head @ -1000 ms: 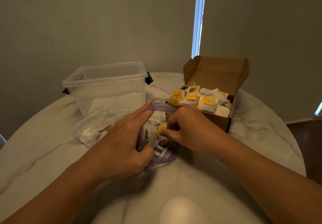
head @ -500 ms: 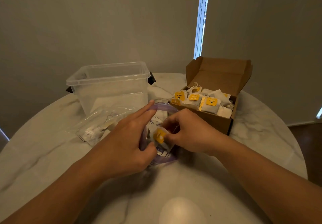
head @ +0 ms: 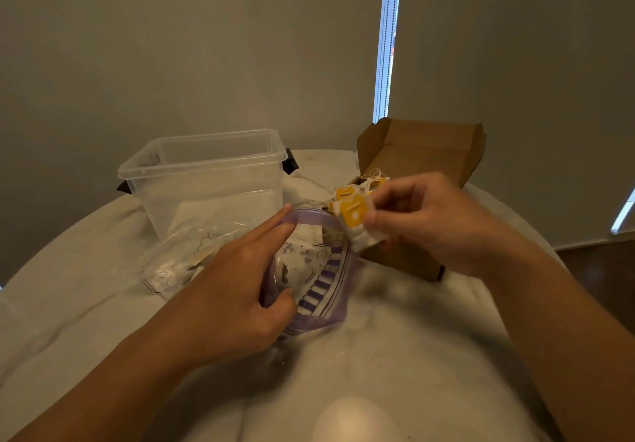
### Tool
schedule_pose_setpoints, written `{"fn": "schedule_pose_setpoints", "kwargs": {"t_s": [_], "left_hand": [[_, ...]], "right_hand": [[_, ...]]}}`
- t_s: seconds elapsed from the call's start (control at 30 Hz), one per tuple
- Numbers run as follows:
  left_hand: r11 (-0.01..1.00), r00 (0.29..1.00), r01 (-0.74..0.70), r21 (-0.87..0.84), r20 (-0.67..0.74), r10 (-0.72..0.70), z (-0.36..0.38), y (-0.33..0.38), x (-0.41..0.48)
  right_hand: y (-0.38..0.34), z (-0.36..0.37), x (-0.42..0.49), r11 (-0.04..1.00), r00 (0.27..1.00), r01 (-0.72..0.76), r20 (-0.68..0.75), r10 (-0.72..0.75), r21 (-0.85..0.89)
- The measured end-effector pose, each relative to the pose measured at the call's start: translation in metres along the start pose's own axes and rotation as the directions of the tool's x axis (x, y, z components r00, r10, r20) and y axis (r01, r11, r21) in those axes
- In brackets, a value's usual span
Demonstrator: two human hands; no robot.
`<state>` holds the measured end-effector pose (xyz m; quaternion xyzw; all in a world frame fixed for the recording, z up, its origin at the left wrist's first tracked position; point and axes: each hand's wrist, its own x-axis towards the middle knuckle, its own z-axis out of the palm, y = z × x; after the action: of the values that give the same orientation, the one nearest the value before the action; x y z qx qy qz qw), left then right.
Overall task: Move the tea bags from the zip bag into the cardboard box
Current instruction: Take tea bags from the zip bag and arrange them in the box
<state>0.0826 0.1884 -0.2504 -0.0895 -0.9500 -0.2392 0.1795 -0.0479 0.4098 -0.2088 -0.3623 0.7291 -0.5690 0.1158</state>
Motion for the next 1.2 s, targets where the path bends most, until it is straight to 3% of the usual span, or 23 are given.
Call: {"fn": "schedule_pose_setpoints", "kwargs": {"t_s": [0.1, 0.27, 0.37, 0.53, 0.83, 0.93, 1.03, 1.1, 1.2], "left_hand": [[1.000, 1.000, -0.005, -0.013, 0.009, 0.005, -0.001, -0.001, 0.000], [0.995, 0.998, -0.049, -0.091, 0.031, 0.052, -0.009, 0.005, 0.000], [0.992, 0.996, -0.038, -0.119, 0.081, 0.048, -0.015, 0.003, -0.001], [0.984, 0.986, -0.068, -0.168, 0.136, 0.091, -0.032, -0.003, -0.005], [0.997, 0.993, -0.072, 0.025, 0.098, 0.069, -0.044, -0.022, -0.025], [0.998, 0.997, -0.060, 0.032, 0.050, 0.058, -0.042, -0.020, -0.038], [0.999, 0.997, -0.049, 0.019, -0.057, 0.050, -0.040, -0.018, -0.051], [0.998, 0.991, -0.053, 0.023, -0.124, 0.055, -0.037, -0.018, -0.059], [0.997, 0.975, -0.076, 0.021, -0.209, 0.079, -0.032, -0.017, -0.070]], "right_hand": [[0.000, -0.028, 0.001, 0.995, 0.980, 0.021, -0.199, -0.001, 0.099], [0.013, -0.058, 0.016, 0.987, 0.883, -0.118, -0.466, 0.052, -0.112], [0.021, -0.060, 0.020, 0.965, 0.867, -0.217, -0.484, 0.121, -0.147], [0.029, -0.056, 0.019, 0.944, 0.871, -0.257, -0.473, 0.134, -0.205], [0.025, -0.043, 0.016, 0.698, 0.825, -0.324, -0.552, -0.122, -0.638], [0.011, -0.030, 0.005, 0.710, 0.810, -0.242, -0.541, -0.227, -0.661], [-0.005, 0.001, -0.014, 0.836, 0.844, -0.064, -0.477, -0.246, -0.544], [-0.012, 0.028, -0.028, 0.916, 0.915, 0.046, -0.351, -0.199, -0.399], [-0.019, 0.063, -0.041, 0.967, 0.994, 0.077, -0.058, -0.094, -0.244]]}}
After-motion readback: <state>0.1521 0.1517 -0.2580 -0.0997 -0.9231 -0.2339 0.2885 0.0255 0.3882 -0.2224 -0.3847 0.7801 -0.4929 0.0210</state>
